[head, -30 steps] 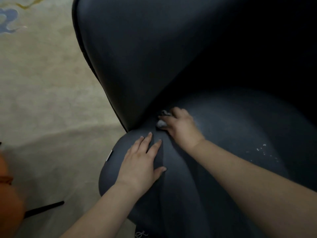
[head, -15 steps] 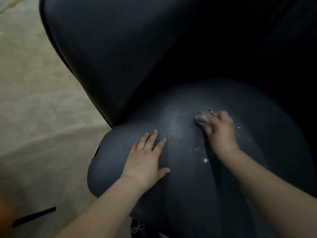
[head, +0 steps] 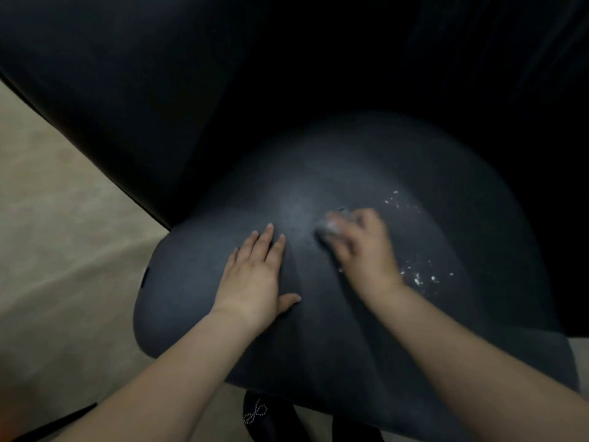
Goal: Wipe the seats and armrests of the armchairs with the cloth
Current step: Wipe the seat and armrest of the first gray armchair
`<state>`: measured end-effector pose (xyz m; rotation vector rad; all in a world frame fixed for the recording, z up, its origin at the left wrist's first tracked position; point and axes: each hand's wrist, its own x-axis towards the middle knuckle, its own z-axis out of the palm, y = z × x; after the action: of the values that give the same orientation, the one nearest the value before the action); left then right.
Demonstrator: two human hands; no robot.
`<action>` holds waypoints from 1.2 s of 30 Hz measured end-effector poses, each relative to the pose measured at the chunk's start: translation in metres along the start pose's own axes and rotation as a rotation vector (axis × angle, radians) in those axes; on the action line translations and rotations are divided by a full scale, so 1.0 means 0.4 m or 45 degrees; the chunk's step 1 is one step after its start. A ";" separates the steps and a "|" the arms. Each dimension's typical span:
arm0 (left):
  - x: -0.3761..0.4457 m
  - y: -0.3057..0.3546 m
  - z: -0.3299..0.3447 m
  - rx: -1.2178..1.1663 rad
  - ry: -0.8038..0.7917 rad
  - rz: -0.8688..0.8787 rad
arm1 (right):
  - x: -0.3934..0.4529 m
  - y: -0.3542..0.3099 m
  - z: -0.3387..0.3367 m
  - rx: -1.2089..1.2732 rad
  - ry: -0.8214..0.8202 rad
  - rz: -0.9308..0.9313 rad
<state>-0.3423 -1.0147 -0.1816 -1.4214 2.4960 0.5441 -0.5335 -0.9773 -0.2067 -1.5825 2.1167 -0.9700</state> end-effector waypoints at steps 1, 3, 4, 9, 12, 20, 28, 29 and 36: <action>0.001 0.003 0.002 -0.001 -0.001 -0.007 | -0.030 -0.026 0.014 -0.007 -0.113 -0.143; 0.000 0.007 0.006 -0.010 -0.010 -0.010 | -0.048 -0.020 -0.005 -0.148 -0.239 -0.298; -0.002 0.007 0.010 -0.016 -0.004 -0.007 | -0.034 0.007 -0.025 -0.205 -0.214 -0.259; -0.014 0.015 0.027 -0.058 0.046 0.001 | -0.006 0.045 -0.049 -0.132 0.101 0.116; -0.013 0.037 0.034 -0.087 0.079 0.004 | -0.083 0.002 -0.014 -0.123 -0.141 -0.180; -0.011 0.089 0.025 -0.055 0.055 0.080 | -0.046 0.074 -0.084 -0.253 0.073 0.144; 0.029 0.115 0.001 -0.051 0.021 0.086 | 0.001 0.114 -0.163 -0.303 -0.053 -0.016; 0.030 0.114 0.001 -0.049 0.022 0.081 | 0.024 0.126 -0.176 -0.310 0.003 -0.001; 0.040 0.115 0.014 -0.076 0.030 0.077 | 0.122 0.174 -0.156 0.007 0.298 0.418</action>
<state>-0.3901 -1.0033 -0.1828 -1.3851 2.5687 0.6214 -0.6379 -0.9918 -0.2031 -1.1112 2.4269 -1.0846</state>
